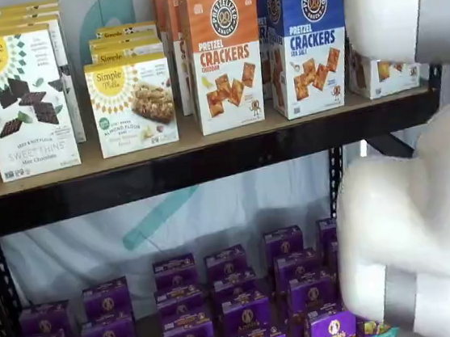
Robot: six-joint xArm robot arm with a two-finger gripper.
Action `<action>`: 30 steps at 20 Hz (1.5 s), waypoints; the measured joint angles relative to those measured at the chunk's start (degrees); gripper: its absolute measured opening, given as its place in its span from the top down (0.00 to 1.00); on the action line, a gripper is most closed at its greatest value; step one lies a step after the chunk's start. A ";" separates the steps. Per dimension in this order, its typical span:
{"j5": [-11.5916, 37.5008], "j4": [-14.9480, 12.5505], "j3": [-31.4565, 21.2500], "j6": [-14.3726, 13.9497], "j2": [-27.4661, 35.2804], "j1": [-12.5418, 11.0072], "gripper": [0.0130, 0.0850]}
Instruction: Retrieve the yellow and white box located on the top shelf, the sixth one from the left
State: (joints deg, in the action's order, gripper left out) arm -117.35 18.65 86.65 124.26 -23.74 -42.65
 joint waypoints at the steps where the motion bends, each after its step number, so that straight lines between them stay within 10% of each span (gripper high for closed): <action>1: -0.09 -1.25 0.10 -0.10 0.02 0.70 0.00; 4: 0.35 -8.13 -1.81 -1.56 -1.51 5.73 0.00; 14: 11.98 -8.34 -9.99 -1.16 -7.99 5.92 0.00; 30: 18.41 14.20 -8.59 3.53 -6.20 -7.32 0.00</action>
State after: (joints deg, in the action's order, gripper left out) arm -98.94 32.85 78.06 127.79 -29.93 -49.97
